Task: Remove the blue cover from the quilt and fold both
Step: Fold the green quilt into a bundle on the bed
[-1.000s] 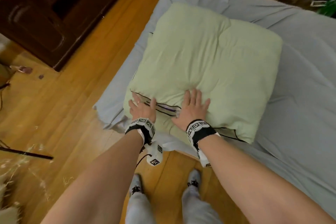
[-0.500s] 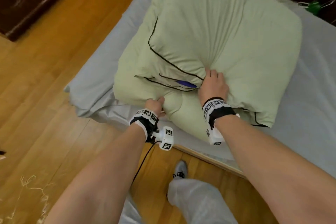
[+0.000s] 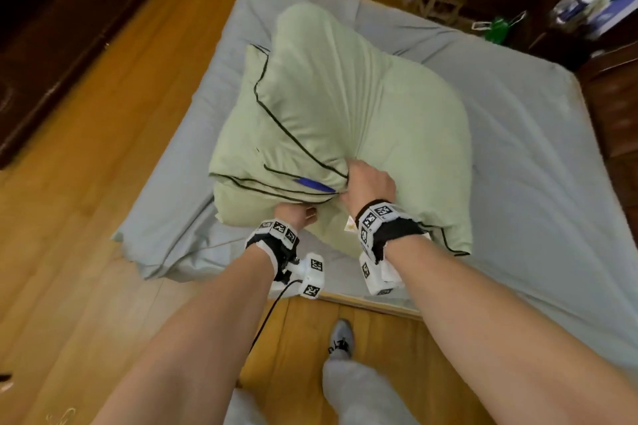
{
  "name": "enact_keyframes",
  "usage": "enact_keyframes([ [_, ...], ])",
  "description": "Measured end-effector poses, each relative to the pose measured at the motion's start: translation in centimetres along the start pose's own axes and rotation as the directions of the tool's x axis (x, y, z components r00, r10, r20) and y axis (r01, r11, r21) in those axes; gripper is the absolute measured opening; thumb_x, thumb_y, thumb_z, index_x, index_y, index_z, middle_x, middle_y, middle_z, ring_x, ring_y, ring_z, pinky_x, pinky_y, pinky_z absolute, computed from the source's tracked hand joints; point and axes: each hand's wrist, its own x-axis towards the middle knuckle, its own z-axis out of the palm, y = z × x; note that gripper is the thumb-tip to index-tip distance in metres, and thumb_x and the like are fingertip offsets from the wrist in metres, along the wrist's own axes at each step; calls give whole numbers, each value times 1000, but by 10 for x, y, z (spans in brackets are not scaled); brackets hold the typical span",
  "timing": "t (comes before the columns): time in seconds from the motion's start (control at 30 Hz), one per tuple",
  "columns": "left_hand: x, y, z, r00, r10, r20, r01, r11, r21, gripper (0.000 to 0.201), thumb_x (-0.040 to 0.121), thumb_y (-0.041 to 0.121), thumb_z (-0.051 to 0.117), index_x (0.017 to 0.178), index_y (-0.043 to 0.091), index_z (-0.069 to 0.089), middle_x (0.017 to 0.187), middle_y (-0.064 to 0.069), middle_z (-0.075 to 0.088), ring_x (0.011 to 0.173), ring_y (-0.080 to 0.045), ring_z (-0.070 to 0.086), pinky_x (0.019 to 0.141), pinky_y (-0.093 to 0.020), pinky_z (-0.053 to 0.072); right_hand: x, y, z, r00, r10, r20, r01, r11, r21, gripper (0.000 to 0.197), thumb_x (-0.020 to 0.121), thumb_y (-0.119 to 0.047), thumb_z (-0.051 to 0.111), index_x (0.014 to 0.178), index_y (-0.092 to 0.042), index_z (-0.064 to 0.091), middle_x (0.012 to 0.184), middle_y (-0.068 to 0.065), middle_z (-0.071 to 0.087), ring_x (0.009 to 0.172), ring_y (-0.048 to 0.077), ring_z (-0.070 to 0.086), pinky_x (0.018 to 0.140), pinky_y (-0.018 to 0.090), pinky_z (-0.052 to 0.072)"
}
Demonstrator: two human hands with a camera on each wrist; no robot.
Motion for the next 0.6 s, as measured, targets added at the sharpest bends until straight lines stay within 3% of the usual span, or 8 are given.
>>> enact_keyframes([
  [0.07,9,-23,-23,997,1,-82,17,976,219,41,102,16,46,140,2,45,136,-15,52,117,-28,54,102,-34,41,3,-8,37,997,-23,68,23,1000,6,32,85,-21,65,115,-18,55,114,6,61,105,33,63,78,37,48],
  [0.1,7,-38,-36,995,58,-83,-27,943,331,49,98,20,54,144,7,42,146,-12,45,129,-29,47,108,-35,35,5,-15,57,994,-37,99,36,999,17,35,84,-22,66,117,-19,54,116,5,60,108,31,61,80,37,48],
  [0.13,2,-46,-45,998,-18,-58,31,968,249,53,93,20,63,142,11,46,147,-10,45,131,-30,45,108,-38,37,6,-21,75,990,-45,137,40,998,38,40,82,-24,68,119,-19,53,119,5,59,112,30,59,82,37,48],
  [0.23,-37,-53,-68,992,-75,-99,110,902,418,52,79,31,79,124,17,57,128,-2,61,112,-23,58,90,-40,52,0,-31,117,948,-59,314,34,996,85,57,77,-27,73,128,-18,47,129,7,53,120,29,52,93,39,48],
  [0.37,-101,-6,-67,963,-255,-86,245,695,676,60,86,60,59,109,6,67,105,-10,71,93,-26,66,89,-34,51,-15,-27,120,833,-132,537,46,984,171,55,78,-31,69,126,-13,50,128,12,55,118,33,54,98,40,48],
  [0.5,-165,64,-6,999,-12,-37,32,785,618,80,90,71,37,101,0,72,91,-17,74,88,-33,72,69,-29,51,-15,-13,77,747,-286,599,137,949,283,47,87,-48,58,124,-18,59,125,7,62,111,30,60,97,38,48],
  [0.57,-182,92,32,987,159,31,-151,836,527,74,92,70,33,119,9,66,102,-17,73,95,-31,71,76,-34,55,-13,-3,59,693,-381,612,242,922,301,51,95,-42,55,137,-14,51,137,9,56,121,31,55,104,39,43],
  [0.6,-184,102,48,960,277,40,-248,772,585,65,93,66,40,133,17,56,117,-15,68,110,-30,66,86,-39,54,-11,4,49,676,-418,606,269,907,325,51,97,-35,53,143,-13,46,142,11,51,127,32,51,107,38,40],
])
